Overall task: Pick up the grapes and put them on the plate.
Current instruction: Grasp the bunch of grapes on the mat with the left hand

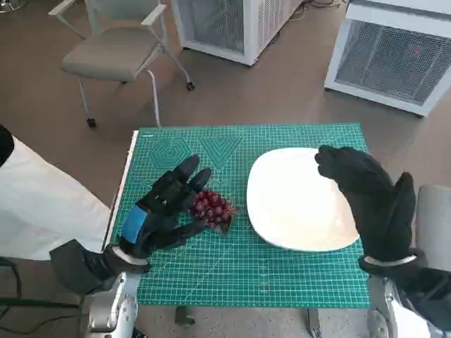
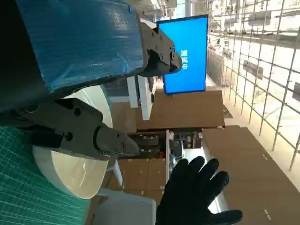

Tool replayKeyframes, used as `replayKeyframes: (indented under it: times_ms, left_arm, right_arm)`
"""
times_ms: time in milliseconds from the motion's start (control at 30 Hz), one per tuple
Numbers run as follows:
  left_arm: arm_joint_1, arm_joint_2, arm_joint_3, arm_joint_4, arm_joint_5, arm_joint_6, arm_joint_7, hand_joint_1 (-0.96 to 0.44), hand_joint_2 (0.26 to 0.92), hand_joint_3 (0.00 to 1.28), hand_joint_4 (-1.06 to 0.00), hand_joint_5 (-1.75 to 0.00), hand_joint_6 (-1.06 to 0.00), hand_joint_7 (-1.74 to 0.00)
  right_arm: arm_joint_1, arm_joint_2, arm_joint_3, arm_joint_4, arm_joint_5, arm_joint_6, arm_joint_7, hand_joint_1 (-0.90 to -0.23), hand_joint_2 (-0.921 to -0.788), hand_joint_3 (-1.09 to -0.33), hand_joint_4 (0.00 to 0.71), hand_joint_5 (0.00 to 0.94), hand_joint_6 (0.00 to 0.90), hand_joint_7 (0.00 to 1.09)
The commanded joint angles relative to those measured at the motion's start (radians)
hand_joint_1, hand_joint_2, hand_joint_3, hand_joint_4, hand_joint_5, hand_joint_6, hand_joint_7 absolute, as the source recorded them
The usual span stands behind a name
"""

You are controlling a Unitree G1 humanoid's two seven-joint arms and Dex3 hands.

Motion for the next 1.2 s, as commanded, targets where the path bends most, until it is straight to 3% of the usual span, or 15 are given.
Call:
replayKeyframes:
  times_ms: [33, 1200]
  left_arm:
    - [0.012, 0.008, 0.001, -0.001, 0.005, 0.001, 0.002, -0.04, 0.921, 0.06, -0.29, 0.00, -0.30, 0.00]
    - [0.007, 0.007, -0.002, 0.014, 0.014, -0.005, 0.004, -0.06, 0.921, 0.06, -0.29, 0.00, -0.30, 0.00]
  right_arm:
    - [0.024, -0.006, -0.003, 0.006, -0.005, 0.012, 0.003, -0.440, -0.921, -0.631, 0.434, 0.613, 0.186, 0.94]
    - [0.023, -0.009, -0.008, 0.012, -0.002, 0.016, 0.005, -0.439, -0.921, -0.632, 0.431, 0.615, 0.185, 0.94]
